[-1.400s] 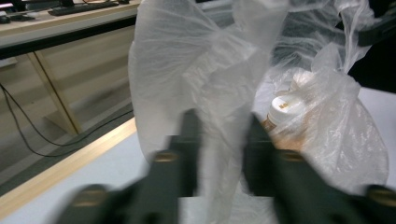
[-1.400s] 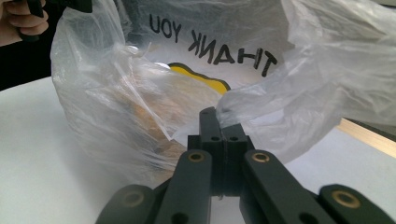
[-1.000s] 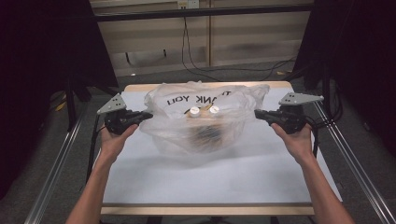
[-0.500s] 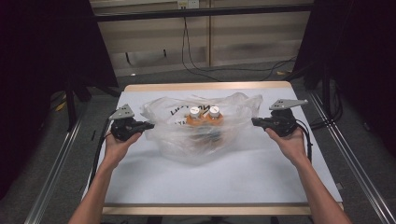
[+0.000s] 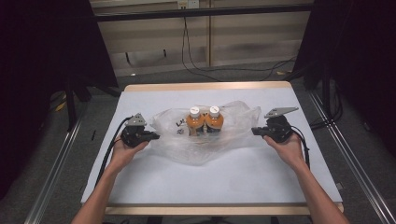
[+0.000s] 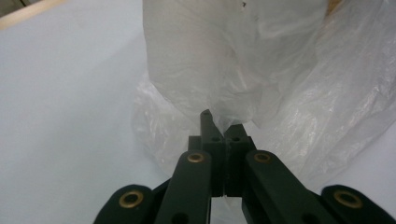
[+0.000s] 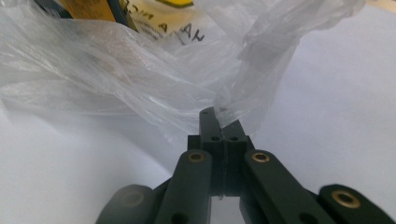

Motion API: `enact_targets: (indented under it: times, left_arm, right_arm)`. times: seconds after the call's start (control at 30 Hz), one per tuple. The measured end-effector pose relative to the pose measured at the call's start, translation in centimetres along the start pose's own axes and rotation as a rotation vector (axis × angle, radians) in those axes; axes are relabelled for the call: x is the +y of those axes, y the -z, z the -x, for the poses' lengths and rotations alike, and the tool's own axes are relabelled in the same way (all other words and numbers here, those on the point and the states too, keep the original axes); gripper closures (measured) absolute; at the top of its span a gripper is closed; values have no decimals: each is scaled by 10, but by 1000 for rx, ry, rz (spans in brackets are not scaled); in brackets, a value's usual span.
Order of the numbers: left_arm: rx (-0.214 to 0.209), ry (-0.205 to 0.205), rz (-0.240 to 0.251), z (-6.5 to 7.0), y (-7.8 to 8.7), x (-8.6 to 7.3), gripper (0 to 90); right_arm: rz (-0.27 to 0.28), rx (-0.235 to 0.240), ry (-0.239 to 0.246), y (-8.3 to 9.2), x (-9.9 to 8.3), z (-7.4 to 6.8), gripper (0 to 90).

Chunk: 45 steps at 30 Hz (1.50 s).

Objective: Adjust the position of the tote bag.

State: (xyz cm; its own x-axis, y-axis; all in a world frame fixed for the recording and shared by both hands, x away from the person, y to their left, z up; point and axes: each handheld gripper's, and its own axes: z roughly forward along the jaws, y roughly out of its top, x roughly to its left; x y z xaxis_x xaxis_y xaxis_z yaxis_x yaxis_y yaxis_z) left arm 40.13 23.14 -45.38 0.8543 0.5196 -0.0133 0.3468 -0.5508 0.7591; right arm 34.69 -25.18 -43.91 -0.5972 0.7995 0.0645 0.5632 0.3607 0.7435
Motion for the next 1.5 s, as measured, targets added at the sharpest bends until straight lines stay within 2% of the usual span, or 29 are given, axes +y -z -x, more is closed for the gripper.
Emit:
enact_targets:
  times: [0.03, 0.1, 0.2, 0.4, 0.43, 0.53, 0.57, 0.6, 0.67, 0.73, 0.8, 0.83, 0.9, 0.93, 0.97, 1.0, 1.07, 1.13, 1.2, 1.3, 1.4, 1.5]
  left_arm:
    - [-12, 12, 7, 1, -3, -2, 900]
    - [-4, 1, -3, 2, -5, -4, 900]
    - [-10, 4, -26, 1, -10, -8, 900]
    - [-13, -2, -76, 2, -19, -12, 900]
    - [-27, 10, -71, 2, -20, -13, 900]
    - [-24, 13, -83, 1, -23, -16, 900]
    - [-27, 22, -69, 1, -24, -17, 900]
    - [-26, 20, -72, 1, -24, -17, 900]
    - [-35, 40, -59, 1, -24, -18, 900]
    - [-27, 43, -56, 1, -24, -19, 900]
    - [-45, 49, -45, 0, -23, -20, 900]
    - [-39, 38, -53, 0, -22, -20, 900]
    - [-59, 41, -53, 1, -21, -20, 885]
    - [-53, 42, -46, 1, -21, -19, 864]
    - [-65, 46, -35, 1, -21, -19, 822]
    - [-50, 49, -38, 2, -20, -18, 799]
    - [-54, 61, -15, 2, -19, -17, 722]
    - [-45, 72, 3, 2, -17, -16, 658]
    - [-26, 78, 1, 4, -14, -14, 569]
    - [-10, 101, 30, 3, -7, -12, 399]
    - [-18, 133, 90, 2, 6, -12, 312]
    - [-3, 114, 116, 6, 20, -12, 282]
  right_arm:
    - [-5, 5, 7, -2, -1, 0, 900]
    - [-27, 1, 2, -5, -4, 0, 900]
    - [-13, 23, -12, -8, -8, 1, 900]
    - [-63, 25, -12, -24, -17, 3, 900]
    - [-73, 28, -13, -26, -18, 4, 900]
    - [-94, 19, -24, -32, -24, 6, 900]
    - [-95, 16, -19, -33, -25, 6, 900]
    - [-89, 19, -34, -33, -26, 8, 900]
    - [-87, -7, -20, -33, -26, 10, 900]
    - [-74, 7, -47, -33, -28, 11, 900]
    - [-71, -3, -42, -33, -28, 10, 900]
    - [-70, -7, -30, -32, -29, 9, 900]
    - [-64, 2, -21, -31, -31, 7, 876]
    - [-53, 12, -8, -31, -31, 7, 861]
    - [-29, 14, 5, -29, -30, 7, 817]
    - [-16, 16, 3, -27, -30, 8, 789]
    - [16, 35, -16, -23, -29, 10, 716]
    - [26, 41, -19, -21, -28, 8, 632]
    - [39, 44, -18, -18, -27, 7, 553]
    - [73, 50, -25, -11, -25, 5, 459]
    - [106, 45, -31, -1, -22, 3, 402]
    - [134, 36, -44, 9, -18, 3, 339]
